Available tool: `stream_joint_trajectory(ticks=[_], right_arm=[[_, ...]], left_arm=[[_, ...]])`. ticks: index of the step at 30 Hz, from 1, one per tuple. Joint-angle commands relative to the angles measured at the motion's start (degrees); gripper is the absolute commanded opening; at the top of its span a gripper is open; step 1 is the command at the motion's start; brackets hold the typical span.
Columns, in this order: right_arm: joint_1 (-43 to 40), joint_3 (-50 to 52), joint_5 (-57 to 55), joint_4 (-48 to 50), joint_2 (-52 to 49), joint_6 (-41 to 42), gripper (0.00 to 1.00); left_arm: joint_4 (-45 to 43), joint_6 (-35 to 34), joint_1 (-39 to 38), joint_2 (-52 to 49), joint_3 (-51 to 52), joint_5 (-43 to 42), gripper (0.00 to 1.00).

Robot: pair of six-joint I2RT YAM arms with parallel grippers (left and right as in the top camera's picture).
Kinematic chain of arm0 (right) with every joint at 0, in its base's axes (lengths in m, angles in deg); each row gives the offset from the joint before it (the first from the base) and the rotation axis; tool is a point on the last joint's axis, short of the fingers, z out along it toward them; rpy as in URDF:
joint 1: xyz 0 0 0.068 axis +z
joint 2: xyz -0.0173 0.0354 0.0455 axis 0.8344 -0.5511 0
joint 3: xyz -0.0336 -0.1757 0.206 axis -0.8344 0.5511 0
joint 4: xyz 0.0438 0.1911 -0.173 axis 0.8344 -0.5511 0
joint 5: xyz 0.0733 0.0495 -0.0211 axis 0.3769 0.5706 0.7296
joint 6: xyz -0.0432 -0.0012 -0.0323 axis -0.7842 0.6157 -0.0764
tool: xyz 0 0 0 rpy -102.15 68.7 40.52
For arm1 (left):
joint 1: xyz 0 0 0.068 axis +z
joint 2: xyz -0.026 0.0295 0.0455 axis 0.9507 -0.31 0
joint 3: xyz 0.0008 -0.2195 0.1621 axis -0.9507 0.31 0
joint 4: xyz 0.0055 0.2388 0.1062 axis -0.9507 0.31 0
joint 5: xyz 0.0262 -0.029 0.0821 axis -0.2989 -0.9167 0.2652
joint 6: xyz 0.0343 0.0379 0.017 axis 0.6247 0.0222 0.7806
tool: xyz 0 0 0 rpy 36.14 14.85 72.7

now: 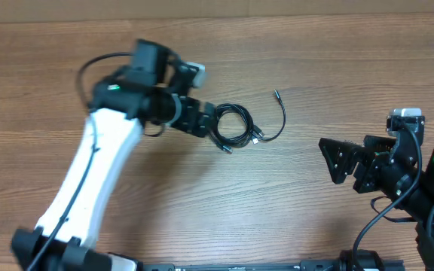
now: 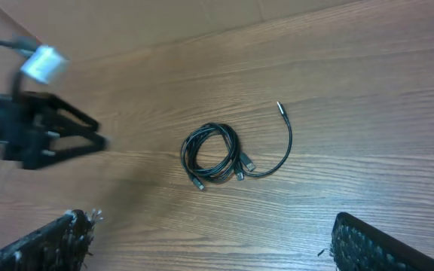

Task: Untangle cables
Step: 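Lower the left gripper onto the black cable coil and grasp it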

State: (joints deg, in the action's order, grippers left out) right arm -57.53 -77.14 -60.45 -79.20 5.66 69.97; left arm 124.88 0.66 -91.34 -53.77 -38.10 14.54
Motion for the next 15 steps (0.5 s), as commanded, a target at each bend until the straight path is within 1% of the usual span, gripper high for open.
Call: stream_joint_trajectory(ticks=[1, 4, 7, 8, 9, 10, 12, 15], right_arm=[[0.48, -1.88, 0.35, 0.24, 0.33, -0.68, 1.00], [0.48, -1.88, 0.39, 0.26, 0.35, -0.68, 1.00], [0.48, -1.88, 0.81, 0.28, 0.35, -0.68, 1.00], [0.48, -1.88, 1.18, 0.26, 0.35, -0.68, 1.00], [0.48, -1.88, 1.42, 0.26, 0.35, -0.70, 1.00], [0.48, -1.88, 1.44, 0.24, 0.35, -0.68, 1.00], [0.48, -1.88, 1.44, 0.09, 0.35, -0.68, 1.00], [0.48, -1.88, 1.44, -0.11, 0.35, -0.68, 1.00]], left_arm=[[-0.79, -1.57, -4.94, -2.86, -0.74, 11.13, 0.93], [-1.92, -0.96, -8.57, -5.35, -0.74, 15.87, 0.94], [-2.71, 2.91, -11.89, -7.91, -0.74, 18.25, 0.95], [-3.26, 2.95, -12.81, -8.74, -0.74, 19.58, 0.94], [-4.31, 2.99, -13.86, -9.77, -0.74, 21.11, 0.88], [-4.83, 3.13, -14.32, -10.29, -0.74, 21.84, 0.85], [-6.93, 3.28, -15.28, -11.91, -0.74, 23.23, 0.85], [-9.53, 6.27, -15.52, -14.43, -0.74, 23.34, 0.86]])
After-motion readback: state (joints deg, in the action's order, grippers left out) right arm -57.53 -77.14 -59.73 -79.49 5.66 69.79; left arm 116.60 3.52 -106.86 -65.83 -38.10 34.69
